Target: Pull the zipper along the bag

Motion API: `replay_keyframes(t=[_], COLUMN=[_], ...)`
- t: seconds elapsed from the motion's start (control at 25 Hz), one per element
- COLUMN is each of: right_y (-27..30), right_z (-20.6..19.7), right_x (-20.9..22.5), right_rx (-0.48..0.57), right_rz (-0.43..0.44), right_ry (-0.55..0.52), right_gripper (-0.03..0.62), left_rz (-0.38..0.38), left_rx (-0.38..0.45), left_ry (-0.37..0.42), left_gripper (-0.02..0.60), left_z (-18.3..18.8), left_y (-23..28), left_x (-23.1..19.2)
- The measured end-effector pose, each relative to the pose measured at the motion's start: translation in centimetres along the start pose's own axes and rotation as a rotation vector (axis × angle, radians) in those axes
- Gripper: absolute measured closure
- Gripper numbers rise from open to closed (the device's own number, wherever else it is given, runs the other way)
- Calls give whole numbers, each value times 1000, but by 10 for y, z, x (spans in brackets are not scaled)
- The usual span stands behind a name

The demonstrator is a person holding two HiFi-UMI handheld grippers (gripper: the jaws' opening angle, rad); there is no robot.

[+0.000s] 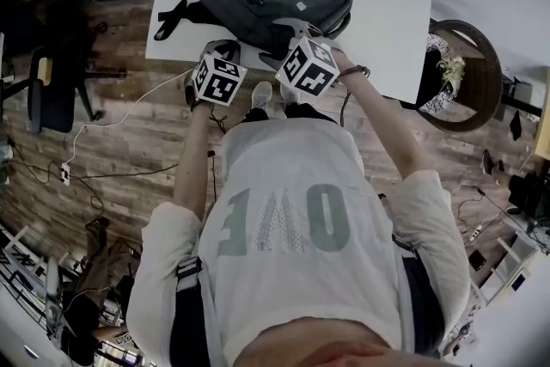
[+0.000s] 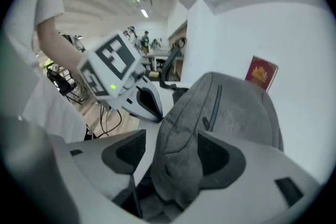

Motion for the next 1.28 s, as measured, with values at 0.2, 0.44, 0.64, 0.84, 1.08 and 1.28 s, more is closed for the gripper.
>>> replay_keyframes(t=[0.2,0.44,0.64,0.84,1.08,1.28], right_y=[-39,-43,-8,14,20,18], right_z=[7,-63,-72,-77,-74,-78], right_x=[38,65,42,36,42,43], right_rx=[-37,-415,-428,-436,-431,-415], right_rz=[-105,-10,76,108,155,158], right_ry=[-372,-582,-669,-687,-641,-597], right_gripper=[279,266,266,266,266,266], left_rz=[73,142,169,167,147,117], left_rx=[-38,-94,-124,-130,-102,-91], left_ry=[-13,-11,20,89,79,106], left_gripper=[555,555,555,555,555,555], left_z=[-25,-55,-70,-71,-71,-67], left_y=[-9,-18,-19,-21,-25,-31], left_x=[-43,-91,-117,-118,-115,-92])
Point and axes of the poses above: the fingertips, and each gripper's own axes: y forward along the fingers, x to its right, z out of its top, the point moved 3 cm from there along -y, backward along the fingers, and after that the axes turned 9 degrees about y, right-handed, at the moved point
